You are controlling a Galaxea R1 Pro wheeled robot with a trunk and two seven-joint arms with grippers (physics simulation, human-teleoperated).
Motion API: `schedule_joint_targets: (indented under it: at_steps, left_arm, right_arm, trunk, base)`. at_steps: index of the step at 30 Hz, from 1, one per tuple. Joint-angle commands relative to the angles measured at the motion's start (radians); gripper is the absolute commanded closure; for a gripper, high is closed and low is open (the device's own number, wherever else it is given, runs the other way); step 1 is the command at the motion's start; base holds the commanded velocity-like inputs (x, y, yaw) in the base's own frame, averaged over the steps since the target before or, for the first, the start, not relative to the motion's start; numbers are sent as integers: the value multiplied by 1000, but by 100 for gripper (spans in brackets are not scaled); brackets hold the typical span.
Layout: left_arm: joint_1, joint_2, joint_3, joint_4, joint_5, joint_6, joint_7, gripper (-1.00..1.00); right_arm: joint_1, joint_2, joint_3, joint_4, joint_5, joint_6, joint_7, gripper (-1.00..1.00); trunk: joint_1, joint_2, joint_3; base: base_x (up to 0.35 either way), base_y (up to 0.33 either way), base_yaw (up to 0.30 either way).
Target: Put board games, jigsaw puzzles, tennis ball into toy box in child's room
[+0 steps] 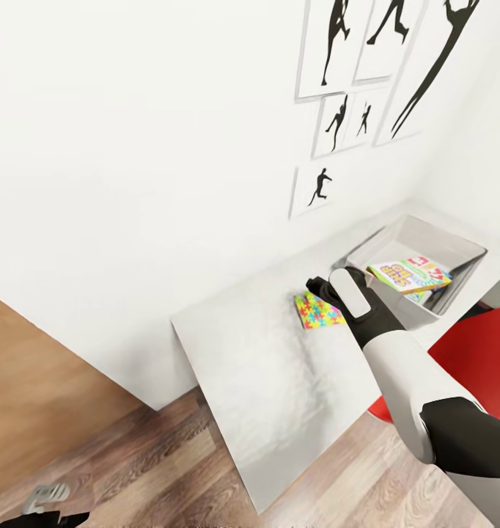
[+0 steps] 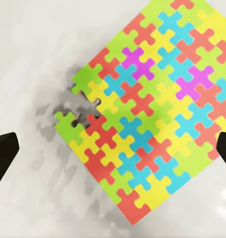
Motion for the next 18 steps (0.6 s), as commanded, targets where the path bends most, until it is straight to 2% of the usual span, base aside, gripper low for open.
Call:
schedule_joint_targets:
  at_steps: [1,18]
  left_arm:
    - [-1,1,9,3,-8,-1,-2,-100]
    - [-1,1,9,3,-8,0,-3,-100]
  right_arm:
    - [-1,0,2,-1,-6,2,-7,-100]
    - [-6,0,1,-18,-6,28,-6,-100]
  trunk:
    - [1,-2,-3]
    - [1,-2,-31]
  base:
    - [0,0,0]
    - [0,0,0]
